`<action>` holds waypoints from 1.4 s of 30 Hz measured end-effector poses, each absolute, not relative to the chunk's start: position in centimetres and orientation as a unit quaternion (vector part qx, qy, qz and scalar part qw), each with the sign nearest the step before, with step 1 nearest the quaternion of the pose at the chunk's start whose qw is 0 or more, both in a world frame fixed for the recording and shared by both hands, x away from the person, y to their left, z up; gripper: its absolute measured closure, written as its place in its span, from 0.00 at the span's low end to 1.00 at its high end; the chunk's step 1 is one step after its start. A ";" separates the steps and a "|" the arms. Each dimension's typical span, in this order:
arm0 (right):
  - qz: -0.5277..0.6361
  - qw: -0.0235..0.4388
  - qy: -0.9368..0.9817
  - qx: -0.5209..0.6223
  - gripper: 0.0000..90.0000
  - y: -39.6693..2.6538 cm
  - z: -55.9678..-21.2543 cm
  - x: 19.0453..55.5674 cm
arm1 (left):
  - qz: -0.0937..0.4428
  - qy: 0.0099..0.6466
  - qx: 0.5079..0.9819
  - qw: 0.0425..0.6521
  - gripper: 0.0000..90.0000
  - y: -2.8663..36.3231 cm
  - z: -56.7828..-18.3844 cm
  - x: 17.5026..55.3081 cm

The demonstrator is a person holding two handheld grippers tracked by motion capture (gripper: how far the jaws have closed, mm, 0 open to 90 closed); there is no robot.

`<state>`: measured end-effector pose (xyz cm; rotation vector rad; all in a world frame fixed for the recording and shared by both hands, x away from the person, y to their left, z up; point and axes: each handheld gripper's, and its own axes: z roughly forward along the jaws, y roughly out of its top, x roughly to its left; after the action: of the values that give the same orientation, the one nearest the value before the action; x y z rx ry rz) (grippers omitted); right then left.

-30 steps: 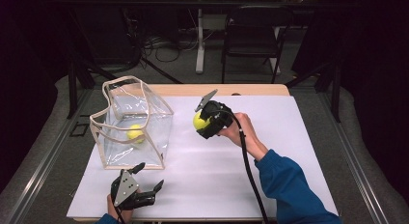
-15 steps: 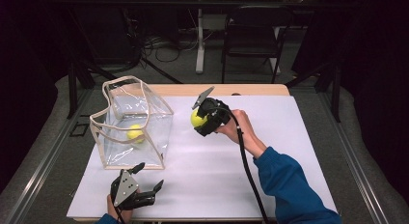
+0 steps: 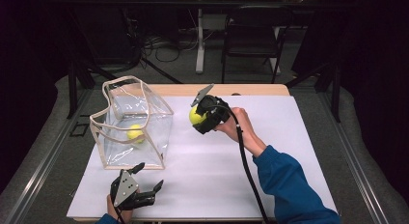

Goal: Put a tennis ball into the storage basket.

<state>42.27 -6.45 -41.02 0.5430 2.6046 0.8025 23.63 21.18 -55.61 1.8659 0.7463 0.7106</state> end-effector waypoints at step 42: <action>0.316 0.202 0.912 0.165 0.29 -4.5 -37.9 41.6 | 0.292 0.308 0.764 0.485 0.18 21.2 -55.6 23.6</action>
<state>41.55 -4.55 -37.86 0.4618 2.5469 0.8813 23.62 21.19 -55.61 1.8608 0.7501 0.7101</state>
